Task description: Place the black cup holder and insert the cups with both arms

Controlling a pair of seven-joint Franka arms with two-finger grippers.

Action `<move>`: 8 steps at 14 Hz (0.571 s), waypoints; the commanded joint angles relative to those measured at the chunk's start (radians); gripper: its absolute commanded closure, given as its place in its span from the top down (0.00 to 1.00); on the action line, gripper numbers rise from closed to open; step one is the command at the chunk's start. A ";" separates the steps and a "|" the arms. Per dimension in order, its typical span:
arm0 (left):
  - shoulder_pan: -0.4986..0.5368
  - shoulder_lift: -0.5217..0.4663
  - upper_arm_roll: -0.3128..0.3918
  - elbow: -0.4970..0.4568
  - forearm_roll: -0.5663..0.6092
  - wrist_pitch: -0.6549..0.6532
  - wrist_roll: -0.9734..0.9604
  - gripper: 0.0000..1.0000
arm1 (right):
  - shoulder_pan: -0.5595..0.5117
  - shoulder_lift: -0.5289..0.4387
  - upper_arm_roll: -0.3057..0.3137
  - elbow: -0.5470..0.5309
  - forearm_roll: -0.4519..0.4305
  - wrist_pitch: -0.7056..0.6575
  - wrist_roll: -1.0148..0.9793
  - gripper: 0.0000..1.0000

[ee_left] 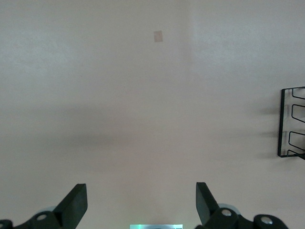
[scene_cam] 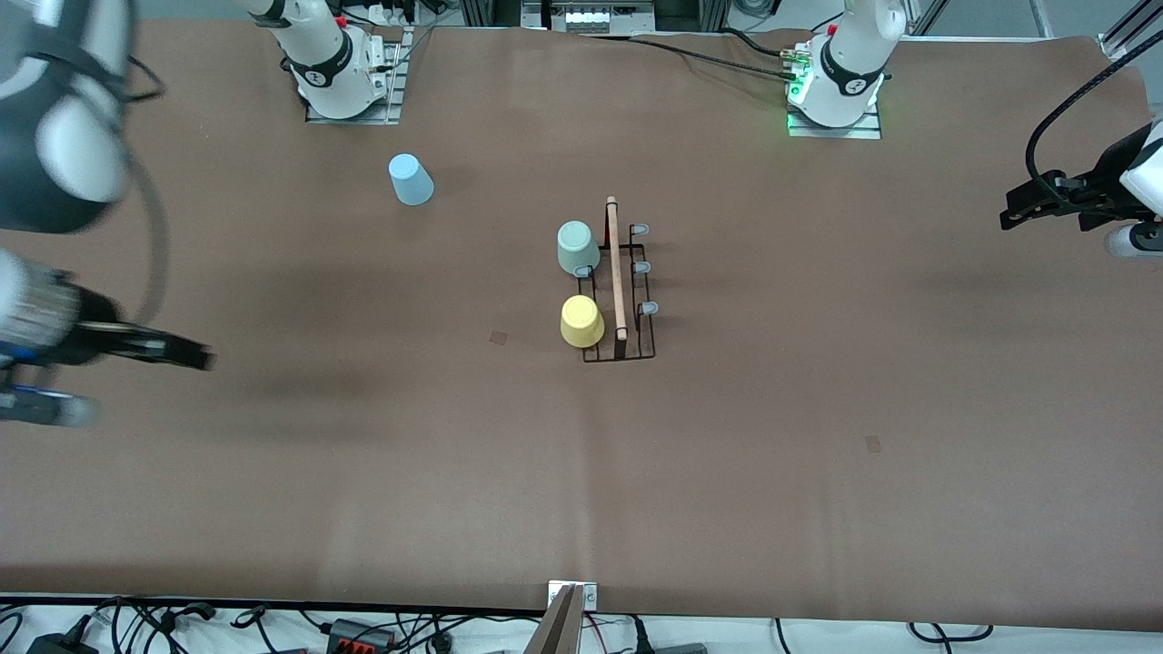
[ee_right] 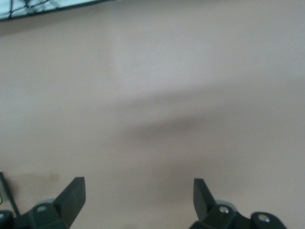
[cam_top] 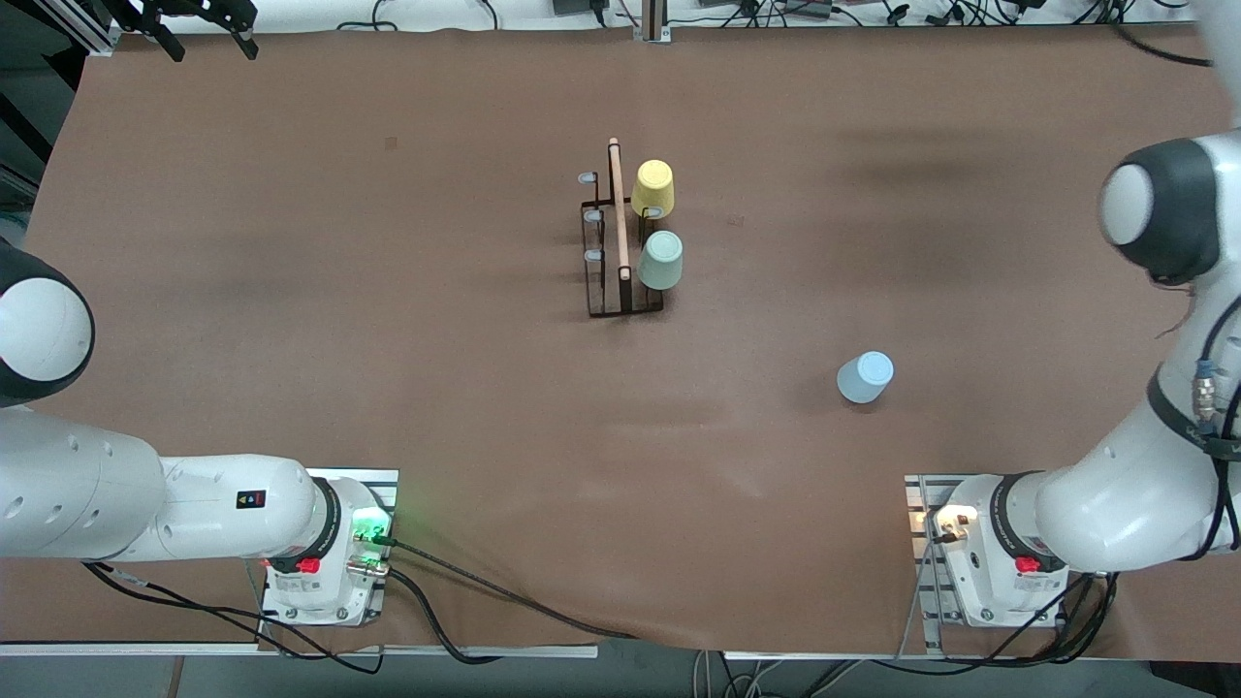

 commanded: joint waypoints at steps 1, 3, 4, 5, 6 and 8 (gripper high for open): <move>0.003 0.009 -0.002 0.023 -0.013 -0.003 0.018 1.00 | -0.229 -0.138 0.271 -0.120 -0.143 0.023 0.010 1.00; 0.003 0.009 -0.003 0.023 -0.013 -0.003 0.018 1.00 | -0.264 -0.183 0.306 -0.161 -0.174 0.026 -0.014 1.00; 0.003 0.009 -0.002 0.023 -0.013 -0.003 0.018 1.00 | -0.264 -0.197 0.304 -0.168 -0.186 0.020 -0.049 1.00; 0.003 0.009 -0.002 0.022 -0.013 -0.003 0.018 1.00 | -0.265 -0.203 0.294 -0.172 -0.186 0.016 -0.083 1.00; 0.003 0.009 -0.002 0.022 -0.013 -0.003 0.018 1.00 | -0.252 -0.208 0.262 -0.181 -0.182 0.024 -0.109 1.00; 0.003 0.009 -0.002 0.022 -0.013 -0.003 0.018 1.00 | -0.229 -0.227 0.229 -0.213 -0.174 0.035 -0.125 1.00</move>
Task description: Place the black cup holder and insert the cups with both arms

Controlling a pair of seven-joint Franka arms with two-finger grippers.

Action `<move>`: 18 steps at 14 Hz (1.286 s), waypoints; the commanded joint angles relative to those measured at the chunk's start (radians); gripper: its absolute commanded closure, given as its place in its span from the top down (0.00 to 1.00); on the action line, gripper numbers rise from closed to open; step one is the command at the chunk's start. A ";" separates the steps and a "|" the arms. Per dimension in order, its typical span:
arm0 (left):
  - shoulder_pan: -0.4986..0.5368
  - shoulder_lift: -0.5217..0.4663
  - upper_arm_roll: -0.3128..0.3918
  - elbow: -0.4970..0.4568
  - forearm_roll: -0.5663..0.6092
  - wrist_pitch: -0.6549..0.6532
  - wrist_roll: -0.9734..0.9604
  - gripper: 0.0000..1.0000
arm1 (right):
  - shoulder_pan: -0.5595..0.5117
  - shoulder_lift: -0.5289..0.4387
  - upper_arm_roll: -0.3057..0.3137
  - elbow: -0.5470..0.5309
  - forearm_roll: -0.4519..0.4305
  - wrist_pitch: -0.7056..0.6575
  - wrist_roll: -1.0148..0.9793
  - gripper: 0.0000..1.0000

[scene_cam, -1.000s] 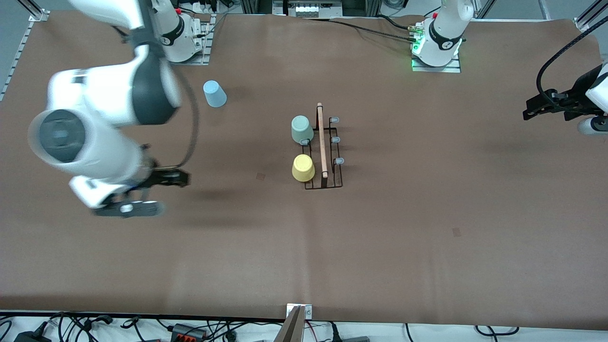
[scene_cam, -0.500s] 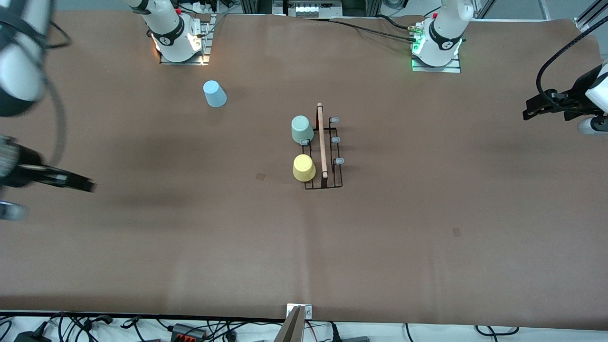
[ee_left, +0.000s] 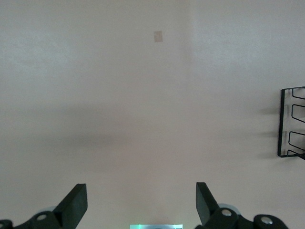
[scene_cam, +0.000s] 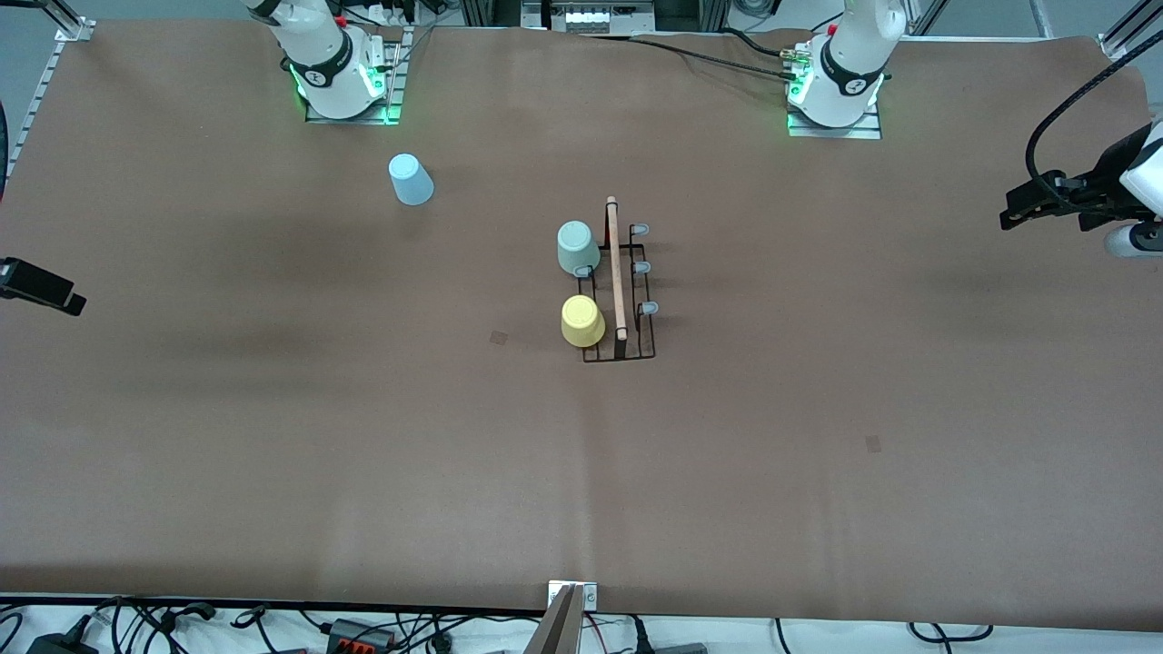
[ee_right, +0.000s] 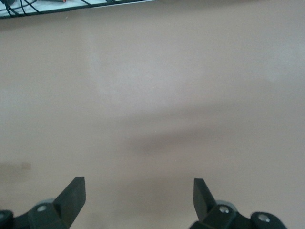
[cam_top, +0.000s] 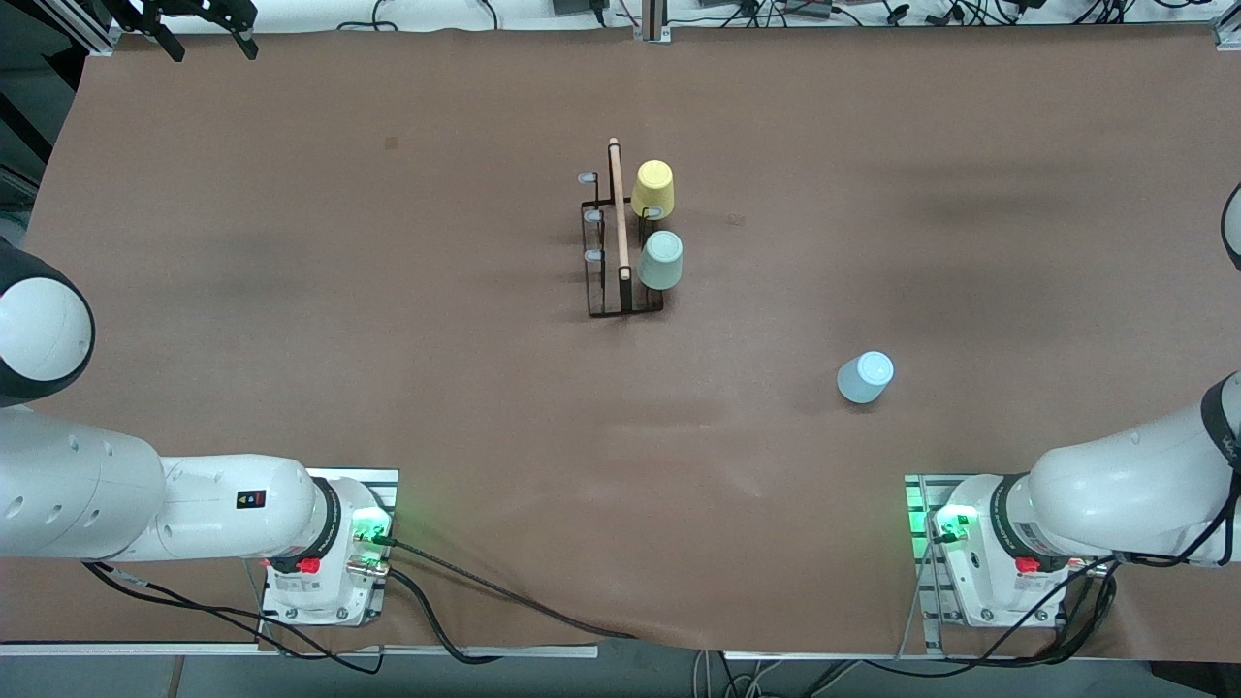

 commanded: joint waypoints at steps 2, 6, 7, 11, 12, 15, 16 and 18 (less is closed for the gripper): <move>0.003 0.009 -0.001 0.023 -0.013 -0.003 0.018 1.00 | 0.018 -0.106 -0.033 -0.166 -0.011 0.076 -0.042 1.00; 0.002 0.009 -0.001 0.023 -0.011 -0.003 0.018 1.00 | 0.021 -0.252 -0.029 -0.379 -0.019 0.131 -0.044 1.00; 0.002 0.009 -0.003 0.023 -0.011 -0.003 0.018 1.00 | 0.021 -0.285 -0.029 -0.425 -0.019 0.143 -0.042 1.00; 0.002 0.009 -0.001 0.023 -0.005 -0.002 0.018 1.00 | 0.021 -0.390 -0.026 -0.564 -0.010 0.159 -0.059 1.00; 0.000 0.009 -0.001 0.023 -0.004 -0.002 0.018 1.00 | 0.021 -0.393 -0.026 -0.564 -0.010 0.154 -0.062 1.00; 0.000 0.009 -0.001 0.023 -0.002 -0.002 0.018 1.00 | 0.016 -0.395 -0.034 -0.561 -0.010 0.165 -0.142 1.00; 0.000 0.009 -0.003 0.023 -0.002 -0.002 0.018 1.00 | 0.013 -0.393 -0.034 -0.562 -0.007 0.176 -0.142 1.00; 0.000 0.009 -0.003 0.023 -0.002 -0.002 0.018 1.00 | 0.013 -0.396 -0.034 -0.564 -0.004 0.177 -0.141 1.00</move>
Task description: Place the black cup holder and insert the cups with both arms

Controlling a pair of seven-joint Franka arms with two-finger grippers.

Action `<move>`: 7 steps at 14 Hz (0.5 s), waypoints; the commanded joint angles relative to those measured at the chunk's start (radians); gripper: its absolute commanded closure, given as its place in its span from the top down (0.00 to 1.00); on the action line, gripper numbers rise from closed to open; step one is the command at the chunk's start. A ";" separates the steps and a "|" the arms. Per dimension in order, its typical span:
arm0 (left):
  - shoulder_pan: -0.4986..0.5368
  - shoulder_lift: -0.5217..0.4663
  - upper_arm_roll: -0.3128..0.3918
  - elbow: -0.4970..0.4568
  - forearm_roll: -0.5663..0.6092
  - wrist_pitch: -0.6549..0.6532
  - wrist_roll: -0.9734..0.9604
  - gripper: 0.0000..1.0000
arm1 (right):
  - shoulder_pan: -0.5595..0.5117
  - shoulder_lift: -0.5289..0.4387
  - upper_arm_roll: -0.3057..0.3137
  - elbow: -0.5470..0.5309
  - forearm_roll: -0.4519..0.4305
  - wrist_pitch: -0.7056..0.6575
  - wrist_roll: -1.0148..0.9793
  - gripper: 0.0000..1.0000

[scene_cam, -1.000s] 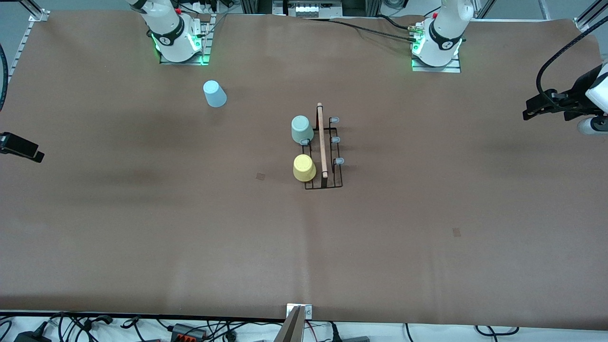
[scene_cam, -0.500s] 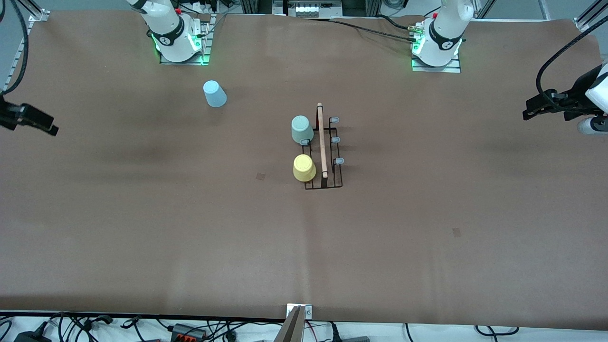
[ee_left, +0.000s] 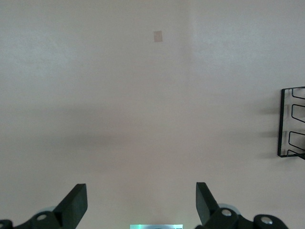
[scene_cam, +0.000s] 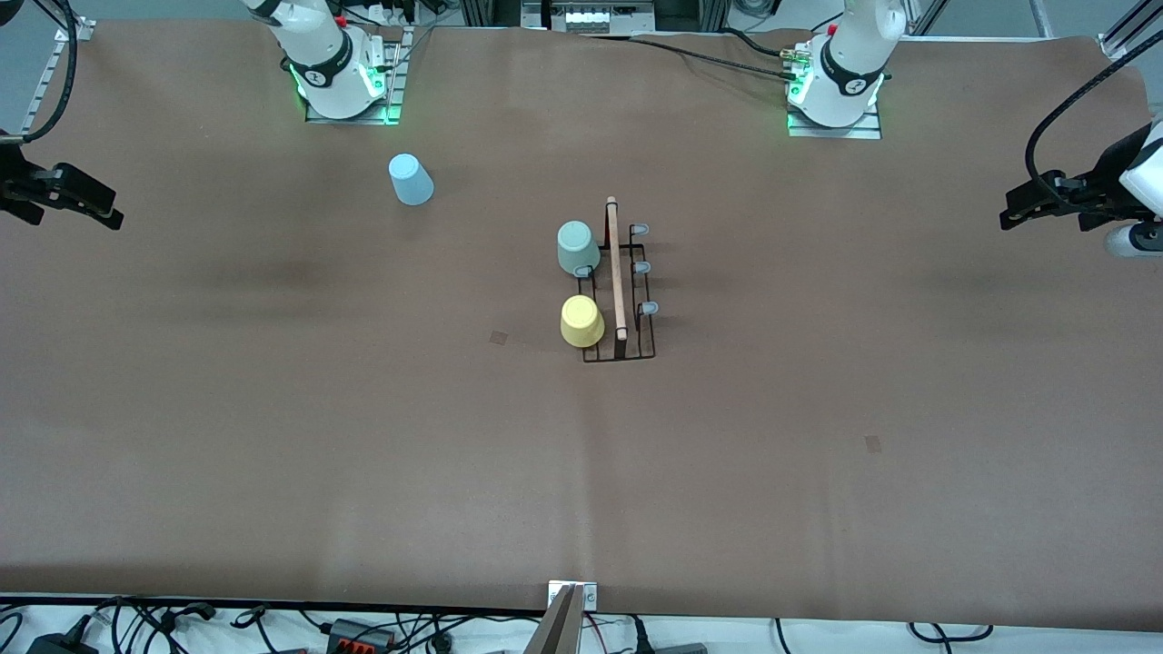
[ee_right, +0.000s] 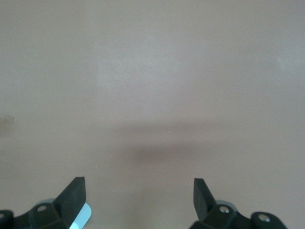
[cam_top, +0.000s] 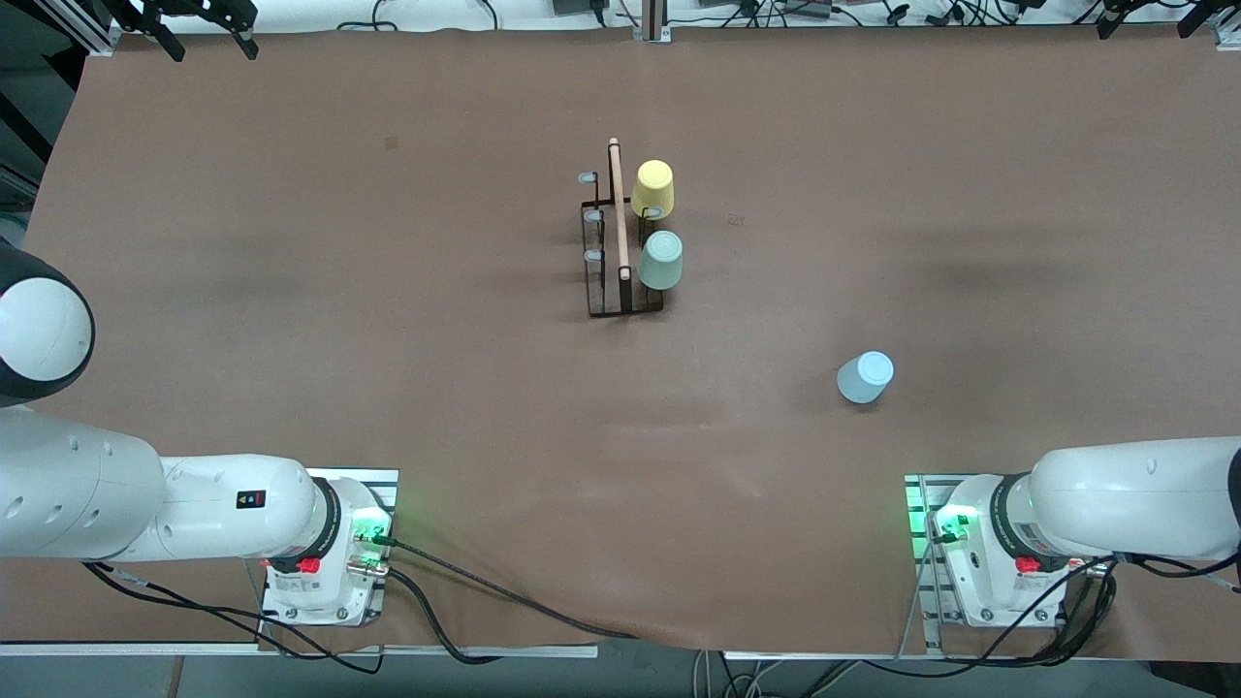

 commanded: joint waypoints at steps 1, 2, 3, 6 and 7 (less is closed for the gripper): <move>0.000 0.009 -0.003 0.023 -0.002 -0.002 0.017 1.00 | 0.003 -0.022 -0.003 -0.026 -0.002 0.019 -0.022 1.00; 0.000 0.009 -0.003 0.023 -0.002 -0.002 0.017 1.00 | 0.003 -0.022 -0.003 -0.024 -0.002 0.016 -0.022 1.00; 0.000 0.009 -0.001 0.023 -0.004 -0.002 0.017 1.00 | 0.001 -0.017 -0.003 -0.023 -0.001 0.018 -0.019 1.00; 0.000 0.009 -0.003 0.023 -0.002 -0.002 0.017 1.00 | 0.001 -0.019 -0.003 -0.021 0.016 0.008 0.010 1.00; 0.000 0.009 -0.001 0.023 -0.002 -0.002 0.017 1.00 | 0.004 -0.019 -0.003 -0.023 0.016 0.007 0.014 1.00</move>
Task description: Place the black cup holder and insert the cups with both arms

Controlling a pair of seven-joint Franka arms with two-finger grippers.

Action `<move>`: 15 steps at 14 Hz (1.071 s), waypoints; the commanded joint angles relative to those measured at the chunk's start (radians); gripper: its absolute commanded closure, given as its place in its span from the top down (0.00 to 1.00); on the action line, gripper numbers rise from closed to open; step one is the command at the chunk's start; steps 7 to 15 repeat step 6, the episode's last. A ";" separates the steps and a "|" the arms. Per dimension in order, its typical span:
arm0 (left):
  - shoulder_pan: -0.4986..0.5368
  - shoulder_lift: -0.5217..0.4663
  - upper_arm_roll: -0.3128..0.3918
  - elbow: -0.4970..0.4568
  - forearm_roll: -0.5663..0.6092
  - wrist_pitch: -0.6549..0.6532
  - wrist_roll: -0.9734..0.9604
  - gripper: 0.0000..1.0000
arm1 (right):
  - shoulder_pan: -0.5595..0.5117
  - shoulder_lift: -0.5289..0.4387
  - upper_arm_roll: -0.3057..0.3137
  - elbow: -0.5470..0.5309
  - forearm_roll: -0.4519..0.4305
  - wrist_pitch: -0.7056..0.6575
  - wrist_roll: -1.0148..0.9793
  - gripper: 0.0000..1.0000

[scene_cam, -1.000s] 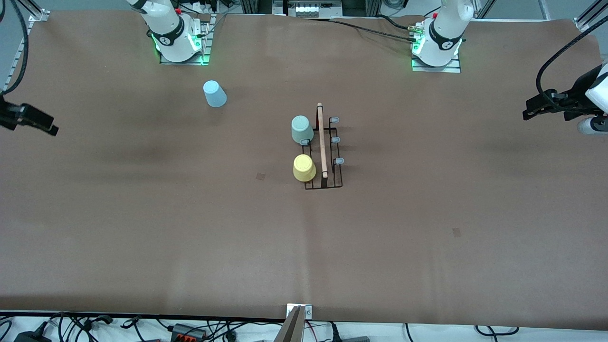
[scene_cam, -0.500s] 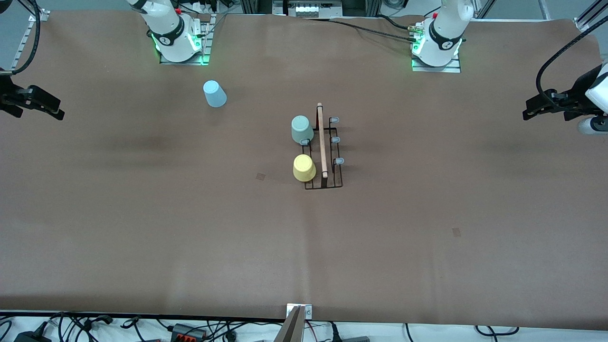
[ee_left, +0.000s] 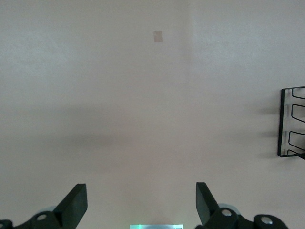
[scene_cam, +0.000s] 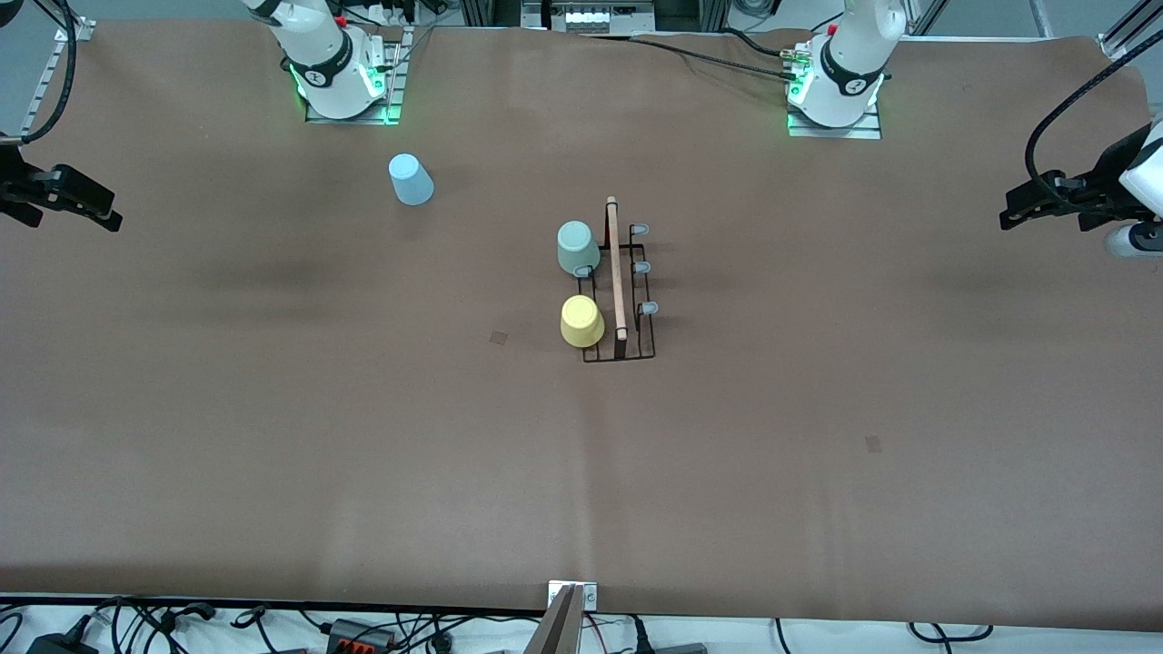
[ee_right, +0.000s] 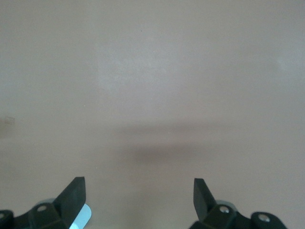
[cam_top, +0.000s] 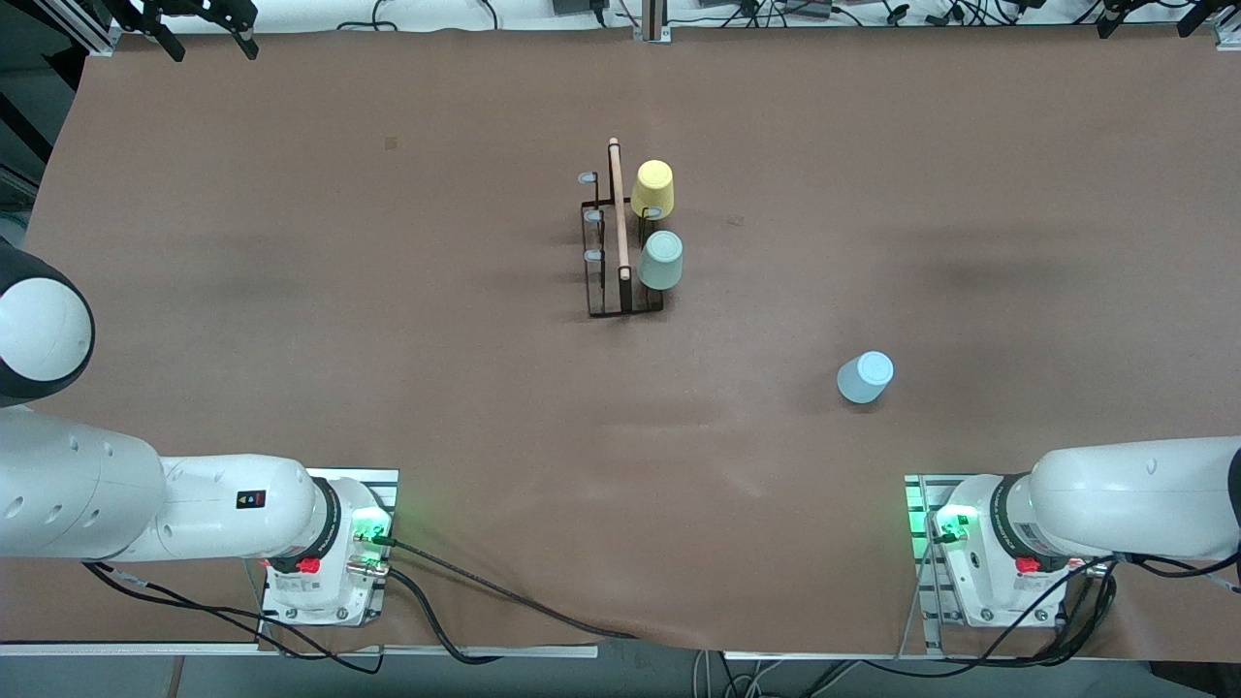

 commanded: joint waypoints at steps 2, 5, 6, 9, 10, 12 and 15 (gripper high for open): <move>0.000 0.009 -0.002 0.023 -0.004 -0.002 0.017 1.00 | 0.006 -0.019 0.001 -0.022 0.013 0.001 0.013 1.00; -0.001 0.009 -0.001 0.023 -0.004 -0.002 0.017 1.00 | 0.007 -0.020 0.001 -0.022 0.013 -0.010 0.011 1.00; -0.001 0.009 -0.001 0.023 -0.002 -0.002 0.017 1.00 | 0.007 -0.022 0.002 -0.022 0.013 -0.010 0.011 1.00; -0.001 0.009 -0.001 0.023 -0.002 -0.002 0.017 1.00 | 0.007 -0.022 0.002 -0.022 0.013 -0.010 0.011 1.00; -0.001 0.009 -0.001 0.023 -0.002 -0.002 0.017 1.00 | 0.007 -0.022 0.002 -0.022 0.013 -0.010 0.011 1.00; -0.001 0.009 -0.001 0.023 -0.002 -0.002 0.017 1.00 | 0.007 -0.022 0.002 -0.022 0.013 -0.010 0.011 1.00; -0.001 0.009 -0.001 0.023 -0.002 -0.002 0.017 1.00 | 0.007 -0.022 0.002 -0.022 0.013 -0.010 0.011 1.00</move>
